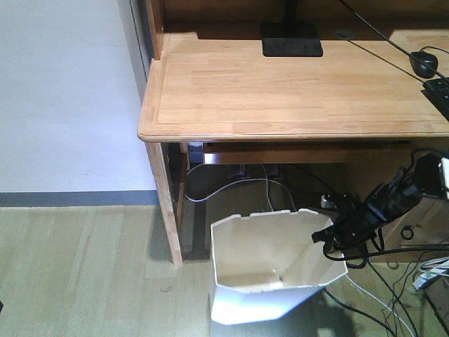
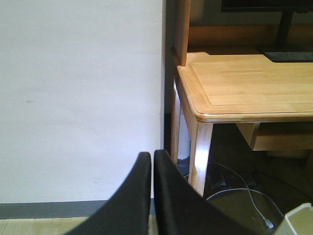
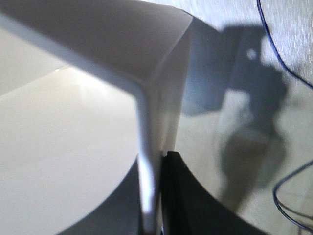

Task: Move trash bin to bedside with robot
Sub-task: 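Close the right gripper on the bin rim and tilt it up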

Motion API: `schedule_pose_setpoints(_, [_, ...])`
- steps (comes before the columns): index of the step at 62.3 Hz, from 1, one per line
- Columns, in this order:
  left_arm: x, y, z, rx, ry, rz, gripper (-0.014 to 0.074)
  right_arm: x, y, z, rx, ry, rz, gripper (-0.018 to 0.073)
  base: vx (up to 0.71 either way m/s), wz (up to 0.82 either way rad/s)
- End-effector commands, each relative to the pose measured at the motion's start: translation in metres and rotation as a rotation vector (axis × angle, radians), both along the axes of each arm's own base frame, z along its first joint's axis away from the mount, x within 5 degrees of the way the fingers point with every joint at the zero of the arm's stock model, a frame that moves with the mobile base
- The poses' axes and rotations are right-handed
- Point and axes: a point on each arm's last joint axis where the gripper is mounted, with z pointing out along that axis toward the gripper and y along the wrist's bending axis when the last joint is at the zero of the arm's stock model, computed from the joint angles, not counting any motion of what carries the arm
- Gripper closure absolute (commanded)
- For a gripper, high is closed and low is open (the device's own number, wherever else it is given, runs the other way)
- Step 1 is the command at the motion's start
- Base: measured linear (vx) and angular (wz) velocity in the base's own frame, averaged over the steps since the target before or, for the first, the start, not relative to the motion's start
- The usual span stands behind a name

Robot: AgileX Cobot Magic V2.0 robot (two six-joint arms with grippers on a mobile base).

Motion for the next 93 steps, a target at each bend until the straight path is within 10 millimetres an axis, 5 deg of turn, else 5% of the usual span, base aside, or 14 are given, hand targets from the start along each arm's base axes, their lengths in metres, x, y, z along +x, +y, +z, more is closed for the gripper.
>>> schedule_pose_setpoints(1, [0.001,0.000,0.001,-0.008,-0.065,0.000,0.0603,0.015,0.007,0.061,0.095,-0.107,-0.050,0.0566,0.00,0.00])
schedule_pose_setpoints(20, [0.001,0.000,0.001,-0.008,-0.065,0.000,0.0603,-0.028,0.019,0.117,0.162,-0.181,-0.011,0.0566,0.00,0.00])
schedule_pose_setpoints(38, [0.001,0.000,0.001,-0.008,-0.065,0.000,0.0603,-0.055,0.026,0.142,0.194,-0.168,0.001,0.0566,0.00,0.00])
schedule_pose_setpoints(93, [0.001,0.000,0.001,-0.008,-0.065,0.000,0.0603,-0.056,0.028,0.144,0.214,-0.164,0.003,0.0566,0.00,0.00])
